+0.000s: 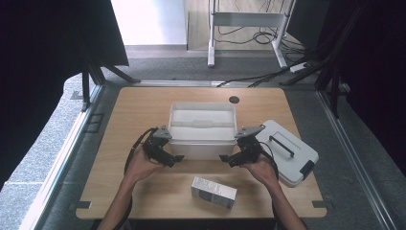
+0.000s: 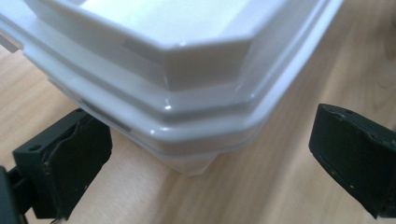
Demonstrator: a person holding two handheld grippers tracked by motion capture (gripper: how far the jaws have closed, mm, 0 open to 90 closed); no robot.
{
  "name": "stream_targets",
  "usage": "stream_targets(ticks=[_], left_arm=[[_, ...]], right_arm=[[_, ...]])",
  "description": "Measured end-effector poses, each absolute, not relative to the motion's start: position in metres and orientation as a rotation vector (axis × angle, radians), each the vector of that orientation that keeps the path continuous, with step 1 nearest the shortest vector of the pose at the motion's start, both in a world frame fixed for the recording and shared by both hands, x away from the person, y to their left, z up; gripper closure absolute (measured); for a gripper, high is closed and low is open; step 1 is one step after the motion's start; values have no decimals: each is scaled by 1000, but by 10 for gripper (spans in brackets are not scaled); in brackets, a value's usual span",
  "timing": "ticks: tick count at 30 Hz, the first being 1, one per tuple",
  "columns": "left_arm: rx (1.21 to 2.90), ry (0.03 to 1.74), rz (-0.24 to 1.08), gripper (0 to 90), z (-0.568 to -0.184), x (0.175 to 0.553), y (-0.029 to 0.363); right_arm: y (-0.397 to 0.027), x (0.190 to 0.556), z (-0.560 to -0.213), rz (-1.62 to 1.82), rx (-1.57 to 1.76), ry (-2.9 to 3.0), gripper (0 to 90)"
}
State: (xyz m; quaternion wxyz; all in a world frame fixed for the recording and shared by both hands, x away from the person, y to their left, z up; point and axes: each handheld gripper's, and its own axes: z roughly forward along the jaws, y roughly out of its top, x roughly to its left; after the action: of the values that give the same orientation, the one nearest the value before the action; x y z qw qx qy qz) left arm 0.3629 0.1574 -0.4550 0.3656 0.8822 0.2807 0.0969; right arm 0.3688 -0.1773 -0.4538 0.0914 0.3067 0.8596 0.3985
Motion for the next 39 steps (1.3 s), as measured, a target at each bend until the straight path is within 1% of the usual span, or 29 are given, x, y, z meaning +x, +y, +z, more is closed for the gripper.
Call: stream_targets(ticks=[10,21,24,26,29,30,32,35,39], left_arm=[[2286,689,251,0,-455,331,160],[2299,667,252,0,-454,306,158],[2303,658,250,0,-454,306,158],[2308,640,237,3,-455,306,161],[2327,642,241,5,-455,308,167],[2335,640,240,8,-456,309,170],[2365,628,243,11,-457,310,177],[2414,623,253,31,-457,313,187],[2470,620,247,41,-455,323,201]], right_arm=[[-178,344,-454,1207,896,2564,14],[-180,320,-452,1216,911,2572,0],[-182,318,-452,1229,922,2566,5],[-185,317,-451,1246,921,2556,33],[-191,315,-454,1206,929,2543,15],[-198,315,-460,1171,954,2540,0],[-201,315,-462,1160,966,2536,0],[-216,312,-476,1115,1015,2510,0],[-223,309,-486,1087,1028,2500,0]])
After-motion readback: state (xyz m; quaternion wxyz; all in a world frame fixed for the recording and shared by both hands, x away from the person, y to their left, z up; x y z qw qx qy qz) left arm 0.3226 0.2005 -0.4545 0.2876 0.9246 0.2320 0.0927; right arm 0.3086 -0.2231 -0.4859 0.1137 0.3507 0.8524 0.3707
